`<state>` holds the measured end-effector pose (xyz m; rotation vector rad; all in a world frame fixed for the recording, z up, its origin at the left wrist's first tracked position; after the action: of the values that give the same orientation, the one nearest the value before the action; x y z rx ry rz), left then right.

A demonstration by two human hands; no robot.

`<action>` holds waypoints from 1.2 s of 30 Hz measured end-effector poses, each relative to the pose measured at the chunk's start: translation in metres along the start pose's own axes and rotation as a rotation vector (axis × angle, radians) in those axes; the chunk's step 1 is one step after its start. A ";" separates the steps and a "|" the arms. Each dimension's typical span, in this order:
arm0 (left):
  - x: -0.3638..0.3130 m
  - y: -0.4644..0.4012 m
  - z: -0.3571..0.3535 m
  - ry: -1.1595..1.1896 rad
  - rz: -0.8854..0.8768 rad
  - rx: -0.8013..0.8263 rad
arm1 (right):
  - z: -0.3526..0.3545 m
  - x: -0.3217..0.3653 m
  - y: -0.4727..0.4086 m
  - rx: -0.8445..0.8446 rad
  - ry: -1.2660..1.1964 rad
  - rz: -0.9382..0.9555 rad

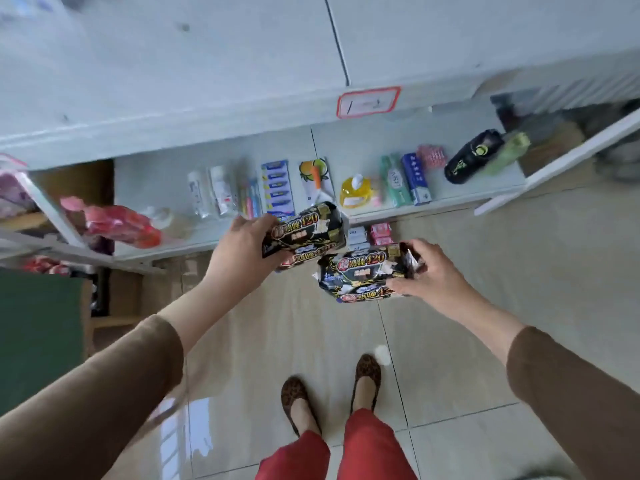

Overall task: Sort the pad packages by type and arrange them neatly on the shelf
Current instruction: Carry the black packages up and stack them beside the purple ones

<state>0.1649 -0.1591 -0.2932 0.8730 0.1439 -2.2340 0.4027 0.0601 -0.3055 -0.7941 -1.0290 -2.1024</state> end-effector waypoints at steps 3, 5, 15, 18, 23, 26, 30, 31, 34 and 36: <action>-0.047 0.011 0.083 -0.019 -0.104 -0.060 | 0.049 0.083 0.025 -0.025 -0.012 0.069; -0.074 0.013 0.130 -0.032 -0.168 -0.105 | 0.075 0.127 0.033 -0.033 0.003 0.096; -0.149 -0.092 0.272 -0.116 -0.289 -0.236 | 0.168 0.265 -0.018 -0.169 -0.095 0.321; -0.157 -0.153 0.289 -0.171 -0.288 -0.245 | 0.186 0.283 -0.067 -0.188 -0.116 0.356; -0.158 -0.259 0.302 -0.260 -0.247 -0.254 | 0.215 0.309 -0.157 -0.149 -0.145 0.368; -0.151 -0.310 0.305 -0.305 -0.224 -0.271 | 0.225 0.326 -0.202 -0.106 -0.122 0.367; -0.137 -0.361 0.306 -0.484 -0.188 -0.309 | 0.226 0.339 -0.249 -0.063 -0.086 0.356; -0.133 -0.371 0.306 -0.513 -0.175 -0.311 | 0.225 0.340 -0.258 -0.055 -0.084 0.353; -0.119 -0.395 0.303 -0.560 -0.135 -0.314 | 0.219 0.342 -0.281 -0.040 -0.074 0.348; -0.110 -0.406 0.302 -0.581 -0.106 -0.324 | 0.213 0.343 -0.294 -0.031 -0.062 0.343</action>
<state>-0.2139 0.0997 -0.0532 0.0326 0.2702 -2.3776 0.0203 0.2768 -0.0686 -0.9811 -0.8260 -1.8143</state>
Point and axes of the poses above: each hand's wrist, its own y-axis away from the middle knuckle, its own z-axis out of the back of the hand, x = y × z, the point moved 4 cm from there along -y, towards the middle knuckle, and after that the axes turned 9 degrees about y, right-handed, at the moved point
